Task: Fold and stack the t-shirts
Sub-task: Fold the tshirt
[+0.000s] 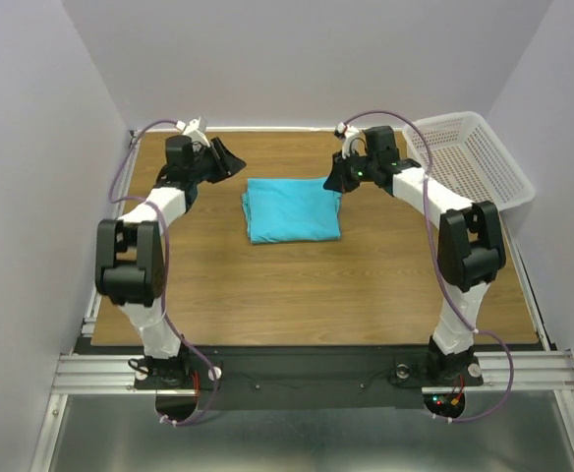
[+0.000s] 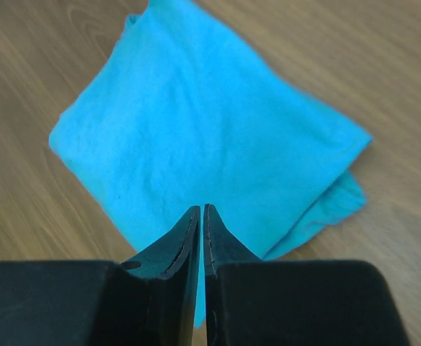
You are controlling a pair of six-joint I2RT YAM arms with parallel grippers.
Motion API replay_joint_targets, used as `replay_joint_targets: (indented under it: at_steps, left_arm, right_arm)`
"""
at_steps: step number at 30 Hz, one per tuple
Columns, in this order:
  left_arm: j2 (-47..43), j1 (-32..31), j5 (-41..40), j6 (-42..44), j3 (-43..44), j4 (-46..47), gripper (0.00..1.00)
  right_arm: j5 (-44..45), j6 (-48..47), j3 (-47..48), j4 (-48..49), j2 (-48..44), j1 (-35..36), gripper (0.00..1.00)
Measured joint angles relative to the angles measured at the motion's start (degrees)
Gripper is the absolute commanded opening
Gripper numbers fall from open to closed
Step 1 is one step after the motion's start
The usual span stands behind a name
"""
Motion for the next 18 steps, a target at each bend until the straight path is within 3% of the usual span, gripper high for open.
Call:
replay_joint_targets:
  at_steps: [4,7,14,18]
  left_arm:
    - [-11.9,0.1,0.5,3.0,-5.2,-0.1,0.54]
    - [-18.1,-0.5,3.5,3.4,-11.7,1.0,0.54]
    - [-15.4,-7.8,7.5,1.4,-22.8,2.5,0.53]
    - [-10.2,-11.8,8.1,-0.5,-25.0,4.3,0.52]
  right_arm:
    - [3.3,-1.1,-0.3,0.4,-2.8,0.0,0.06]
    - [1.2,-1.2,-1.6,-0.4,-2.6,-0.3,0.01]
    - [-4.7,-1.3,-5.9,-3.3,-0.8,-0.3,0.01]
    - [-5.0,-1.4,-6.7,-4.0,1.9,-0.3,0.01]
